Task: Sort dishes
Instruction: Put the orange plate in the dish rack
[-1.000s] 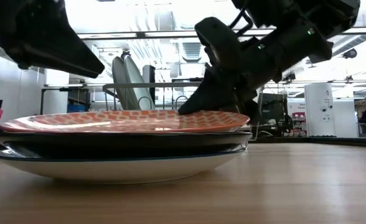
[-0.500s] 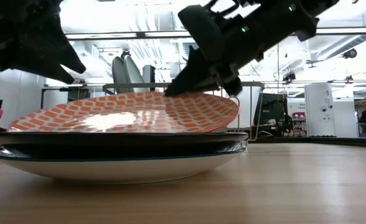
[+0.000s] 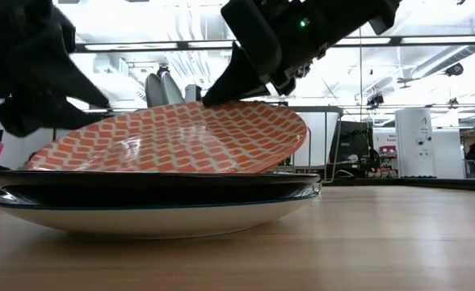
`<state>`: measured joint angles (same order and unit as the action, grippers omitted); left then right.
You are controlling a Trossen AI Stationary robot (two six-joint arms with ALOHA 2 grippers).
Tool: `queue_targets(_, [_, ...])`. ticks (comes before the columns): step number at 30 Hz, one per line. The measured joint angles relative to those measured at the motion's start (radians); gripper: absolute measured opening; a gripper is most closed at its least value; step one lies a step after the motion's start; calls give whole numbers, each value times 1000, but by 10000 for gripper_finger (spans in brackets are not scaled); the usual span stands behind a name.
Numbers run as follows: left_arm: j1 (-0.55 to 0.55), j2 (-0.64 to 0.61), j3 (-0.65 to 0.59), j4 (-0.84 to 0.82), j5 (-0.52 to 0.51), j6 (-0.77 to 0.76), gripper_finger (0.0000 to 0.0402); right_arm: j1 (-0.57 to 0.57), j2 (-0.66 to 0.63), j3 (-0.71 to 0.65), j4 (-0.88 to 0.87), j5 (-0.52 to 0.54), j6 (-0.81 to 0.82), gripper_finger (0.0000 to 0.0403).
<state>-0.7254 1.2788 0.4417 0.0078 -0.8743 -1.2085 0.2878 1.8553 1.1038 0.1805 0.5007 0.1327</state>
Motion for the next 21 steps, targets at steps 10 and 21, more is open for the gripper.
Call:
queue_targets(10, [4,-62,-69,168,25,151,236,0,0,8,10,27,-147,2])
queue_targets(21, [8,-29,-62,200,10,119,236,-1,-1,36,-9,27,-197,1])
